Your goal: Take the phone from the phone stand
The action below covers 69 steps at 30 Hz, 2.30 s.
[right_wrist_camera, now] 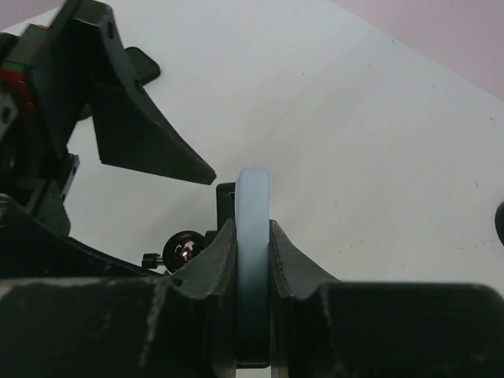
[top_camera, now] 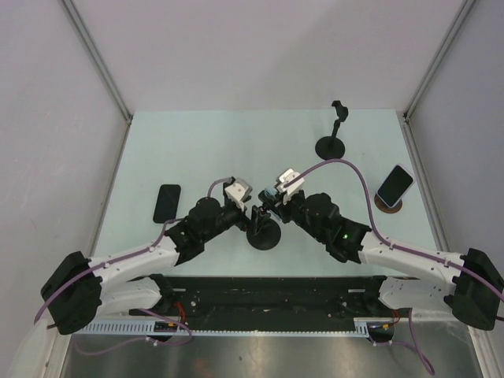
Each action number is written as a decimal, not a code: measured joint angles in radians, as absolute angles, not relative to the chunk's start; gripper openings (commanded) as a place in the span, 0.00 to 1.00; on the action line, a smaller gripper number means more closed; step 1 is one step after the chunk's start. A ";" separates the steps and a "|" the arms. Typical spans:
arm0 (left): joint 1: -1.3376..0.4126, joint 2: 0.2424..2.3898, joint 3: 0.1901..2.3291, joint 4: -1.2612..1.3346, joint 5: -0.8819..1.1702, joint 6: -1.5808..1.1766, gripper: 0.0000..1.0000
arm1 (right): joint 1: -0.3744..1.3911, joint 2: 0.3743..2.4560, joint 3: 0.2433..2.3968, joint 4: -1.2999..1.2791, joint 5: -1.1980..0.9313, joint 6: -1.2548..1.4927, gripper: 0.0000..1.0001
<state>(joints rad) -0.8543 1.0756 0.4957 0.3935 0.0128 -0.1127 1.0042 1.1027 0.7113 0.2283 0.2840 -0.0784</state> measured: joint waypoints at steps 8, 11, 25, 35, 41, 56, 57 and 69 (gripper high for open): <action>-0.855 1.163 0.521 0.399 0.019 -0.113 0.83 | 1.013 1.109 0.711 0.239 0.236 -0.089 0.00; -0.855 1.178 0.533 0.394 0.026 -0.114 0.79 | 1.011 1.110 0.711 0.240 0.226 -0.106 0.00; -0.874 1.199 0.554 0.387 0.058 -0.150 0.00 | 1.013 1.124 0.713 0.253 0.243 -0.134 0.27; -0.873 1.184 0.525 0.420 0.055 -0.157 0.00 | 1.024 1.198 0.713 0.321 0.274 -0.145 0.45; -0.869 1.160 0.504 0.428 0.042 -0.158 0.00 | 1.005 1.225 0.713 0.359 0.227 -0.132 0.27; -0.870 1.157 0.495 0.439 0.016 -0.177 0.00 | 0.984 1.189 0.713 0.372 0.193 -0.131 0.44; -0.870 1.157 0.494 0.440 0.016 -0.177 0.00 | 0.981 1.187 0.714 0.374 0.194 -0.131 0.42; -0.870 1.157 0.493 0.443 0.012 -0.184 0.00 | 0.971 1.188 0.714 0.374 0.183 -0.124 0.36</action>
<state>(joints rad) -0.8703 1.1572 0.4927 0.4435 0.0120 -0.1837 0.9710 1.1877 0.7136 0.3737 0.1829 -0.1242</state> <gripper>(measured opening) 0.370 0.375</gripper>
